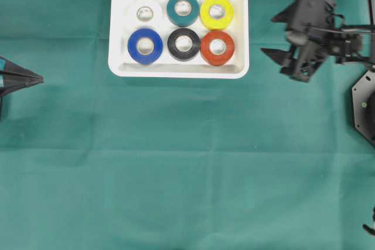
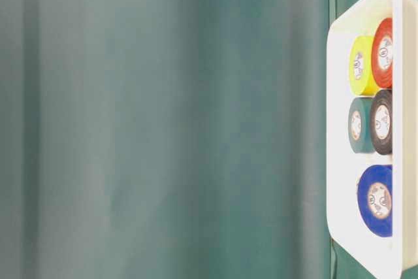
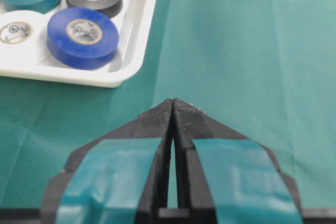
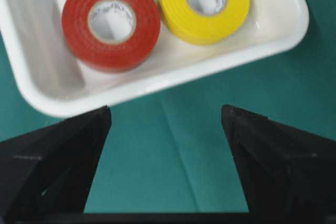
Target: Put the tape into the white case with the right arm.
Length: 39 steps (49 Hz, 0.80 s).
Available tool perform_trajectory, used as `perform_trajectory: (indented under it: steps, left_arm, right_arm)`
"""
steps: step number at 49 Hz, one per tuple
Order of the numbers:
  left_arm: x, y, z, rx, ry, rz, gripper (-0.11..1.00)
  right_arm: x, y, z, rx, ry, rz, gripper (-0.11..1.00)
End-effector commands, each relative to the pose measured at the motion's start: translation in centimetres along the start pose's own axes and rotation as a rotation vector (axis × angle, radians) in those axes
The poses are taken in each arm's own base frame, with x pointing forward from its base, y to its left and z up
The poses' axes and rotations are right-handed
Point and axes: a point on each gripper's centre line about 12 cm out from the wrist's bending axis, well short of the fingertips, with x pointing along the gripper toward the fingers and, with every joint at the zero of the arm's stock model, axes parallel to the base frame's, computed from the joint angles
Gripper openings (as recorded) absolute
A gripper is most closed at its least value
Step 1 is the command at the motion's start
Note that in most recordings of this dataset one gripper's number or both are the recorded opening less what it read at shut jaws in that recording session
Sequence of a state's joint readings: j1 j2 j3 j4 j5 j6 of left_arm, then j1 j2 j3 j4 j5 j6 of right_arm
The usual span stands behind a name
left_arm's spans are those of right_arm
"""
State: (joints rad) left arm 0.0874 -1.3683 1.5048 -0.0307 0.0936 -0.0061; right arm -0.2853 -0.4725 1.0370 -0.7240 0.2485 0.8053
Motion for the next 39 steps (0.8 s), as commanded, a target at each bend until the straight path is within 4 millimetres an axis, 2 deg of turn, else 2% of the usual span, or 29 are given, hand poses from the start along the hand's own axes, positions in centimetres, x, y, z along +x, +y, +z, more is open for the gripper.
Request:
perform_trajectory:
  steps: [1, 22, 39]
  left_arm:
    - [0.0, 0.0, 0.5, 0.001, -0.014, 0.003, 0.0]
    - [0.0, 0.0, 0.5, 0.001, -0.014, 0.003, 0.0]
    - [0.0, 0.0, 0.4, 0.001, -0.014, 0.003, 0.0]
  right_arm:
    - [-1.4, -0.4, -0.3, 0.014, -0.065, 0.017, 0.52]
    - [-6.7, -1.6, -4.4, 0.054, -0.272, 0.044, 0.52]
    - [-7.7, -1.8, -6.1, 0.072, -0.333, 0.051, 0.52]
